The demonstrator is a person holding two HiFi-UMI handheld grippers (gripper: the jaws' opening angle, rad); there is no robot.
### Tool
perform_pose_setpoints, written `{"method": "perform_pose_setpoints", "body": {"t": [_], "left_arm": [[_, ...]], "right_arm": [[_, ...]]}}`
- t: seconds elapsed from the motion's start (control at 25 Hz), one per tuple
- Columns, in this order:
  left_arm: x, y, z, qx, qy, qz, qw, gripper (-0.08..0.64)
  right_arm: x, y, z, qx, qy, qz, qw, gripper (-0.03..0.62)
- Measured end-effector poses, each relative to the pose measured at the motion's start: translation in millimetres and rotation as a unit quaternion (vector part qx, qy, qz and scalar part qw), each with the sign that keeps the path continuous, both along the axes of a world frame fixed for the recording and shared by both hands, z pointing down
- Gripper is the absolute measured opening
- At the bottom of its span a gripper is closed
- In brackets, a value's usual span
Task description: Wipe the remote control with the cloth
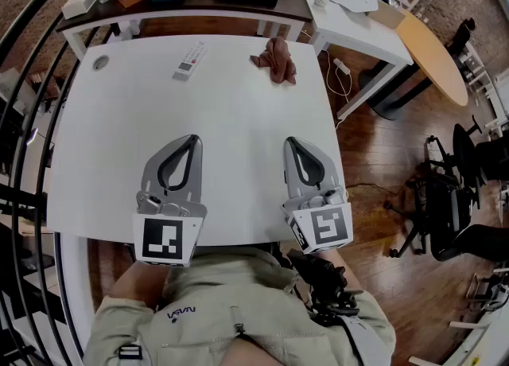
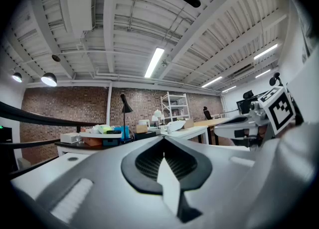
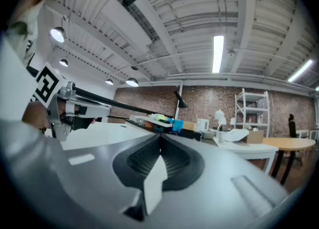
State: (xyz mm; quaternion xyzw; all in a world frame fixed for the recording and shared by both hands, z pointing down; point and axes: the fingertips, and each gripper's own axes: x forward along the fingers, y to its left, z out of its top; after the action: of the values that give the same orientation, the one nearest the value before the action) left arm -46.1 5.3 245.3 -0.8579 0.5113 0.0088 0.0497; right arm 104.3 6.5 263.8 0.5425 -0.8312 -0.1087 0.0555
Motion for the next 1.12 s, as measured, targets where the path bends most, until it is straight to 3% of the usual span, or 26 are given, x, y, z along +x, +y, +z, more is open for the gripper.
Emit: {"method": "perform_pose_setpoints", "body": {"t": [0.24, 0.4, 0.6, 0.88, 1.12], "left_arm": [[-2, -28, -47, 0.03, -0.001, -0.001, 0.9996, 0.028], [-6, -56, -74, 0.076, -0.044, 0.004, 0.9961, 0.097], [-7, -89, -96, 0.091, -0.048, 0.009, 0.9946, 0.146], [-23, -150, -114, 0.076, -0.024, -0.01, 0.9968, 0.2], [-35, -214, -98, 0.031, -0.037, -0.031, 0.9983, 0.244]], "right_arm": [[7, -26, -36, 0.036, 0.019, -0.008, 0.999, 0.094], [20, -55, -58, 0.049, 0.017, 0.0, 0.999, 0.156], [33, -88, -86, 0.073, 0.02, 0.013, 0.997, 0.17], [46, -142, -113, 0.081, 0.009, 0.028, 0.996, 0.186], [55, -198, -103, 0.048, 0.01, 0.04, 0.998, 0.201]]}}
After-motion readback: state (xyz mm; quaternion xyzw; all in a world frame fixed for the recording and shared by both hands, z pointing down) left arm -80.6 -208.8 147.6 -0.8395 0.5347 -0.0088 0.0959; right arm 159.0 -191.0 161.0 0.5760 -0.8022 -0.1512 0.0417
